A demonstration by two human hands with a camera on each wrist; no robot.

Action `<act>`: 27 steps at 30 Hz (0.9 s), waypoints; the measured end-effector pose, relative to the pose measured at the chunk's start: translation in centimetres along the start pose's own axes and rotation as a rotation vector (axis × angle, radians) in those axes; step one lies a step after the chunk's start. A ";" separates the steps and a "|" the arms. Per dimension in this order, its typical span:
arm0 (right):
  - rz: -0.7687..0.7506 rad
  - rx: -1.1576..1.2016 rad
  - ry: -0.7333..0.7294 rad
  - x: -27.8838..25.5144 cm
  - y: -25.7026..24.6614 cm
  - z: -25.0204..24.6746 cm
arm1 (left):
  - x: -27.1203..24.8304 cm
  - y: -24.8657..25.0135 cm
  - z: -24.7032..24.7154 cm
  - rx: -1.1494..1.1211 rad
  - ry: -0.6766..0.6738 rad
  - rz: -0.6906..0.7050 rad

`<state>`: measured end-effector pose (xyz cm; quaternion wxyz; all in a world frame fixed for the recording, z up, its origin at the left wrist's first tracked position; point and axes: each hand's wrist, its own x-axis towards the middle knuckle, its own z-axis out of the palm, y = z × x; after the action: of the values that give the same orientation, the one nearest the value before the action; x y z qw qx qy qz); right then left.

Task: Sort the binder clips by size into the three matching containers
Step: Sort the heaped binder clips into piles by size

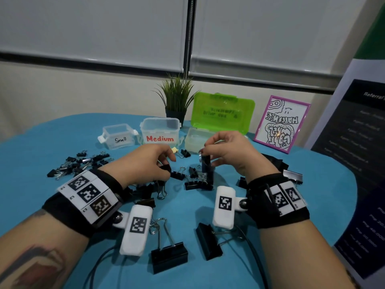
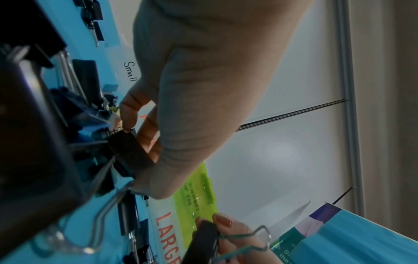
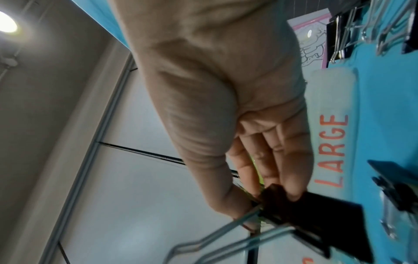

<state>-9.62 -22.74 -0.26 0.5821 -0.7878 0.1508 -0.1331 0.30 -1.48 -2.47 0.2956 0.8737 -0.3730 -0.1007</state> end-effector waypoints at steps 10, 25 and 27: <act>0.021 0.112 -0.106 0.9 1.2 3.4 | 0.2 0.3 0.2 -0.163 0.161 0.043; 0.168 0.461 -0.289 0.7 1.4 5.4 | 0.6 1.2 0.7 -0.782 0.252 -0.003; 0.169 0.514 -0.280 0.7 1.4 5.3 | 0.6 1.6 0.7 -0.872 0.220 0.017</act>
<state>-7.01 -18.78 -3.06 0.7865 -0.6101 0.0958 -0.0081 -0.48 -3.09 -2.04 0.6751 0.6698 -0.2691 -0.1524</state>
